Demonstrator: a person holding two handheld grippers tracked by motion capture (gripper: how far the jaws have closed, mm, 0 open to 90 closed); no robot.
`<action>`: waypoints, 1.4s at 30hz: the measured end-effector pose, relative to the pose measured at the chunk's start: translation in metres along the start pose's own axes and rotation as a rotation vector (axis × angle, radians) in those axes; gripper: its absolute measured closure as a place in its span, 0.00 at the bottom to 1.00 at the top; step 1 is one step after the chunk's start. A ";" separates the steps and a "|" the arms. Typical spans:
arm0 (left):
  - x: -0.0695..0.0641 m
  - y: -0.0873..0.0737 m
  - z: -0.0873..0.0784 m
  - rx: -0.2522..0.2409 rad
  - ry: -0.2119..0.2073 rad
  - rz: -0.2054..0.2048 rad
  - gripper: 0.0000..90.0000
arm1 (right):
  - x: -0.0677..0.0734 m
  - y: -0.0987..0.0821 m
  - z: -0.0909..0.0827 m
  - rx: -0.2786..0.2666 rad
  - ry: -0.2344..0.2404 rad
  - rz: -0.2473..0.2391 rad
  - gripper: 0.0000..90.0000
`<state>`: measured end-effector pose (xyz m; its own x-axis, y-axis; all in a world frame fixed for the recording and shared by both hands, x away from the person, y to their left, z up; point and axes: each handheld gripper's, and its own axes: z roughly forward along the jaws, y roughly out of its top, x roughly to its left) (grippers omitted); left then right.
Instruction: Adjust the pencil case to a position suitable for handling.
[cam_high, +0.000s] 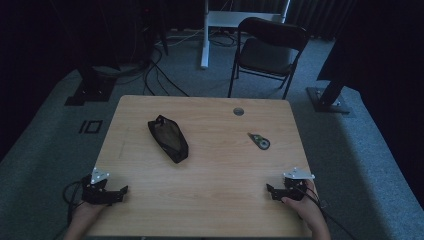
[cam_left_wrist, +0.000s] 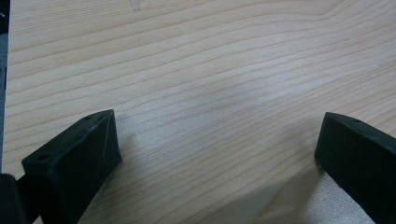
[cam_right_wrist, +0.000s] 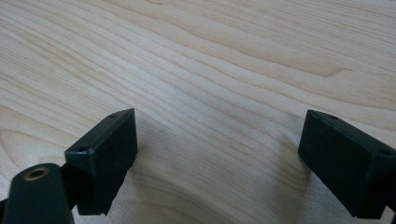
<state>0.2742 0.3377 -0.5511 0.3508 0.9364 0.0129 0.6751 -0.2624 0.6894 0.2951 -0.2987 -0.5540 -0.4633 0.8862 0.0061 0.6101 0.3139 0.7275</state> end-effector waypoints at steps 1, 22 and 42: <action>0.000 0.000 0.000 0.000 0.000 0.000 0.00 | 0.000 0.000 0.000 0.001 0.000 0.000 0.12; 0.000 0.000 0.000 0.000 0.000 0.000 0.00 | 0.011 0.005 0.004 -0.012 0.020 0.018 0.14; 0.000 0.000 0.000 0.000 0.000 0.000 0.00 | 0.040 0.029 0.021 -0.035 0.054 -0.026 0.14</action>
<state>0.2742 0.3376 -0.5511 0.3510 0.9363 0.0132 0.6751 -0.2628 0.6893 0.3077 -0.2466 -0.5473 -0.5130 0.8581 0.0229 0.5748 0.3236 0.7516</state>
